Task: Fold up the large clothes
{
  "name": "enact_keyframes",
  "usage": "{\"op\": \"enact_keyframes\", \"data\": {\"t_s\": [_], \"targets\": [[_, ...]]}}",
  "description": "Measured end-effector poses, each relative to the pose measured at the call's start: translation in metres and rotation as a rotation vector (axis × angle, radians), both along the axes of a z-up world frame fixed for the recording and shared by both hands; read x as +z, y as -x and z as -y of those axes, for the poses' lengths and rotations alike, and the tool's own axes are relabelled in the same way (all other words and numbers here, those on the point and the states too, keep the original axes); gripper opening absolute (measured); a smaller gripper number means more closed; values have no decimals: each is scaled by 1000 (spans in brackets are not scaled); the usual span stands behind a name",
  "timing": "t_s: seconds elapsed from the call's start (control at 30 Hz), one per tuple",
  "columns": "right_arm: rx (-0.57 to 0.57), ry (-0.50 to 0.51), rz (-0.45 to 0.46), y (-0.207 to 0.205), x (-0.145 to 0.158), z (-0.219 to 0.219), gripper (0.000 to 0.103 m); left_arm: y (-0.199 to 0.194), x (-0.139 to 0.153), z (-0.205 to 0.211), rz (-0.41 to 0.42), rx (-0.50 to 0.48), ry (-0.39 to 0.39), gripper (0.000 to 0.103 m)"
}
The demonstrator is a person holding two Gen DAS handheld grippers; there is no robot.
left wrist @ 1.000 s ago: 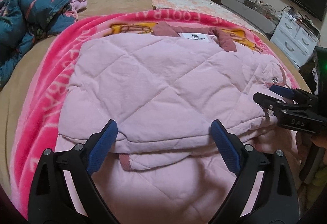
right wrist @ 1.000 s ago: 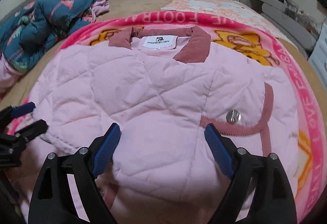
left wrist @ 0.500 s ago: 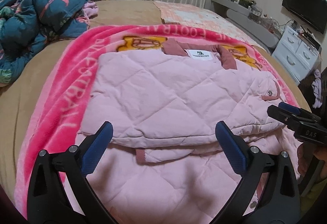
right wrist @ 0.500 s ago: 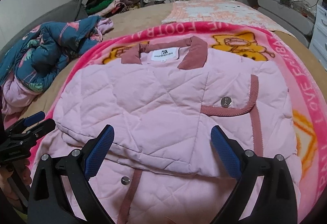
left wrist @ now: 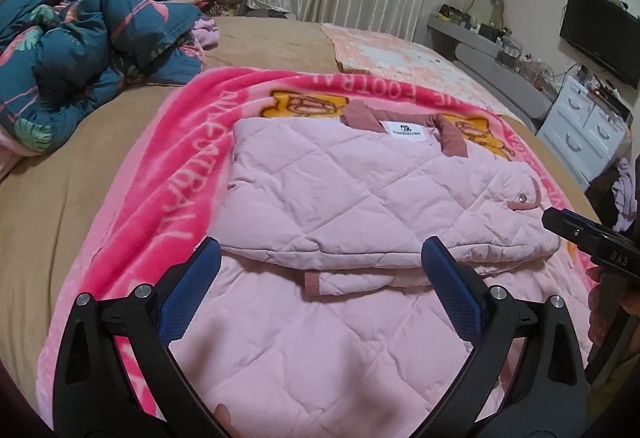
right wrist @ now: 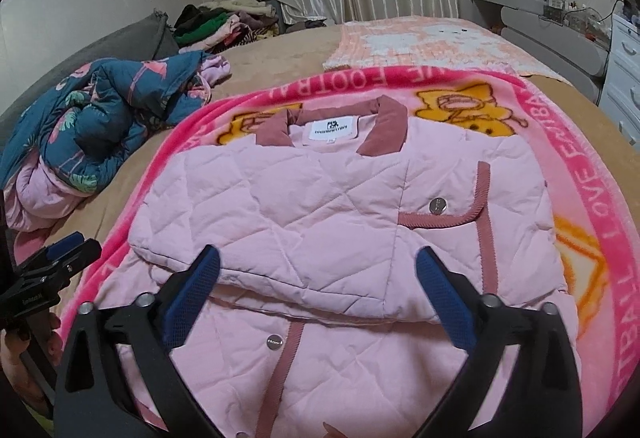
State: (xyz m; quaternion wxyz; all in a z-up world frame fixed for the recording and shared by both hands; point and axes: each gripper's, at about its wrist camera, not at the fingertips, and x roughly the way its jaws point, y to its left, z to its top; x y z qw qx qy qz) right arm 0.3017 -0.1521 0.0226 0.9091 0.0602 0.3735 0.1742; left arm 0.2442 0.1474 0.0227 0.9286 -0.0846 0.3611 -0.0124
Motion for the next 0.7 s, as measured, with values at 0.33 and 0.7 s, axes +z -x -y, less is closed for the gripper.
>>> {"op": "enact_keyframes", "data": {"t_s": [0.33, 0.7], "targets": [[0, -3, 55, 22, 23, 8, 99, 25, 22, -1, 71, 13, 6, 94], [4, -26, 85, 40, 38, 16, 99, 44, 43, 9, 118, 9, -1, 94]]}}
